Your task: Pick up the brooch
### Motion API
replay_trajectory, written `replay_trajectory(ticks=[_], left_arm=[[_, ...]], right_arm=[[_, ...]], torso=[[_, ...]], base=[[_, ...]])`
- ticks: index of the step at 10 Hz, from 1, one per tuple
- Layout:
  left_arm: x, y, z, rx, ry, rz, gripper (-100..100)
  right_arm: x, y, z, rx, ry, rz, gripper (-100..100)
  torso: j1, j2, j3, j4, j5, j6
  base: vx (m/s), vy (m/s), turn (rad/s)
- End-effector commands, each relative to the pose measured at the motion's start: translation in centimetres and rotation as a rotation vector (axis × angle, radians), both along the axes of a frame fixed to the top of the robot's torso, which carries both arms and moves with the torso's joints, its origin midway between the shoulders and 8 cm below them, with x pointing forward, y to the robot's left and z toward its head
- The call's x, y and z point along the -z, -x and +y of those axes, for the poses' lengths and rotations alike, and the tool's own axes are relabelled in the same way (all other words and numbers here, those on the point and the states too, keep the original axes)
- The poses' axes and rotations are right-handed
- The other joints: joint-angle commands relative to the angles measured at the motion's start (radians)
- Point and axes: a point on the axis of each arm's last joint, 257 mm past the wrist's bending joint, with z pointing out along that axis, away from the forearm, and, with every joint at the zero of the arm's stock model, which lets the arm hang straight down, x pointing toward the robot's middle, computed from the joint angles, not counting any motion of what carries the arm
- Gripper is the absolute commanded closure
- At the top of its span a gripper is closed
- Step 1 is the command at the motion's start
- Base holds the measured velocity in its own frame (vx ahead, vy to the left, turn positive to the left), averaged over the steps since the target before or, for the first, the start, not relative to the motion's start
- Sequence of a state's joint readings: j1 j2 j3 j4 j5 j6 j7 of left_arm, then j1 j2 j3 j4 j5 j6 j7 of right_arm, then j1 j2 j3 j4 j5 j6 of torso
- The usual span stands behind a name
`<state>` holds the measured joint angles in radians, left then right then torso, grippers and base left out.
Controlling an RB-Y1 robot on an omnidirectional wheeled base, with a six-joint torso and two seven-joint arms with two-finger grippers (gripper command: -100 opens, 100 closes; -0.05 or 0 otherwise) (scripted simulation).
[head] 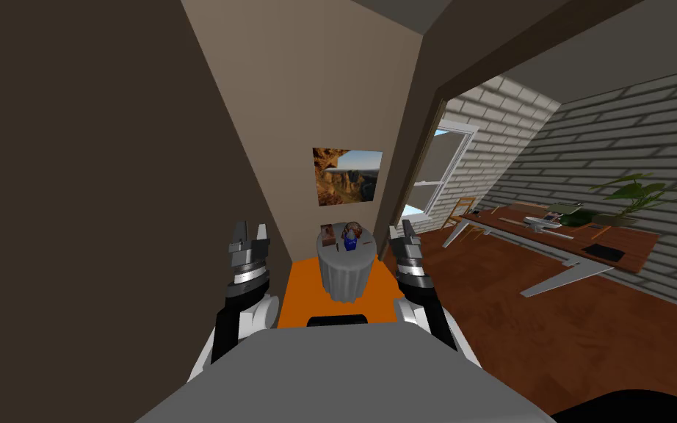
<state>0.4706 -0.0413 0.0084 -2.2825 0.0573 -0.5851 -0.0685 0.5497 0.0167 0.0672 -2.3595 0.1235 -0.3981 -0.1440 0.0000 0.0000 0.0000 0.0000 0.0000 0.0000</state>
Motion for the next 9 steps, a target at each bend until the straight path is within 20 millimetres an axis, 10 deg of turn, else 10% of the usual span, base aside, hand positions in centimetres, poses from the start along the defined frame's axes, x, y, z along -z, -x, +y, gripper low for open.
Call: replay_trajectory(ticks=[1, 9], left_arm=[[0.0, 0.0, 0.0, 0.000, 0.000, 0.000, 0], [0.0, 0.0, 0.0, 0.000, 0.000, 0.000, 0]], right_arm=[[0.6, -0.4, 0.4, -0.016, 0.019, 0.018, -100], [8.5, -4.7, 3.3, -0.121, 0.133, 0.237, -100]], torso=[[0.000, 0.000, 0.000, 0.000, 0.000, 0.000], [0.001, 0.000, 0.000, 0.000, 0.000, 0.000]], base=[[-0.001, 0.004, 0.054], [-0.005, 0.011, 0.144]])
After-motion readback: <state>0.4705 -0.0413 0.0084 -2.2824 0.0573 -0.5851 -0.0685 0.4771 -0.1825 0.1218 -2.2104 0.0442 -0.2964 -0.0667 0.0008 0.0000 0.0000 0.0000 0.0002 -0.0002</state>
